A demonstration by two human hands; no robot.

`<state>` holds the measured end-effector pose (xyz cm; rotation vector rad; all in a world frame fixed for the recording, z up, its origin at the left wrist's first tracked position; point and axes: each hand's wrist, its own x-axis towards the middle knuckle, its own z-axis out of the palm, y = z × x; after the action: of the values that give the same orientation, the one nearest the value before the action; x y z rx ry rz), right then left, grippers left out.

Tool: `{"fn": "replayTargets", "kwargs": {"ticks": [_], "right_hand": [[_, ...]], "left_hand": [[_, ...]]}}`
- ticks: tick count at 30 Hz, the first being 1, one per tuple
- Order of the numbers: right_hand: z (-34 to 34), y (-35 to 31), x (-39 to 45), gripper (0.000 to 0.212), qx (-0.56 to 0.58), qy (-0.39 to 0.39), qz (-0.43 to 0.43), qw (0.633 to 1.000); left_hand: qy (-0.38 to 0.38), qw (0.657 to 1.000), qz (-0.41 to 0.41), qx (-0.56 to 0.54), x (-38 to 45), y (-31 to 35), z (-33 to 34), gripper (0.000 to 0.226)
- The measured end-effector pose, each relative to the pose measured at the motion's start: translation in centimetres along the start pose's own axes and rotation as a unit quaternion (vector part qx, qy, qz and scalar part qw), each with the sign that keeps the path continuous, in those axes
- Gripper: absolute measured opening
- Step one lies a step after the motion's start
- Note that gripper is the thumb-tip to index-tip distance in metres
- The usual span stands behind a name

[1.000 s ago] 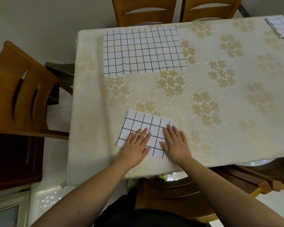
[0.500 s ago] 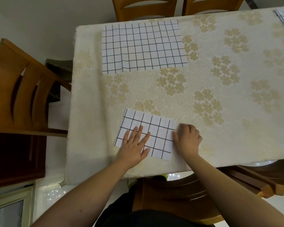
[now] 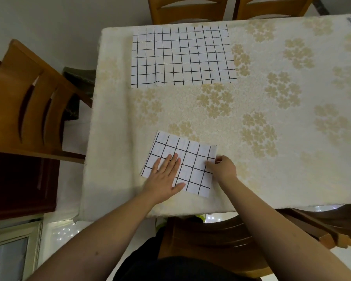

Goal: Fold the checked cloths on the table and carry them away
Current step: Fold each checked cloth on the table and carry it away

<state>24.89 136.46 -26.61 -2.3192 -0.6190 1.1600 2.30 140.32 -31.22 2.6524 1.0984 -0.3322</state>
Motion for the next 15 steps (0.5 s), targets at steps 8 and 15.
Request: {"fn": "replayTargets", "kwargs": {"ticks": [8, 15], "right_hand": [[-0.9, 0.8, -1.1, 0.011, 0.031, -0.033, 0.034, 0.998], [-1.6, 1.6, -1.6, 0.050, -0.147, 0.089, -0.053, 0.984]], "left_hand": [[0.109, 0.991, -0.041, -0.071, -0.8, -1.0, -0.6, 0.072], [0.178, 0.902, -0.260, -0.294, -4.7, -0.1, -1.2, 0.024]]}}
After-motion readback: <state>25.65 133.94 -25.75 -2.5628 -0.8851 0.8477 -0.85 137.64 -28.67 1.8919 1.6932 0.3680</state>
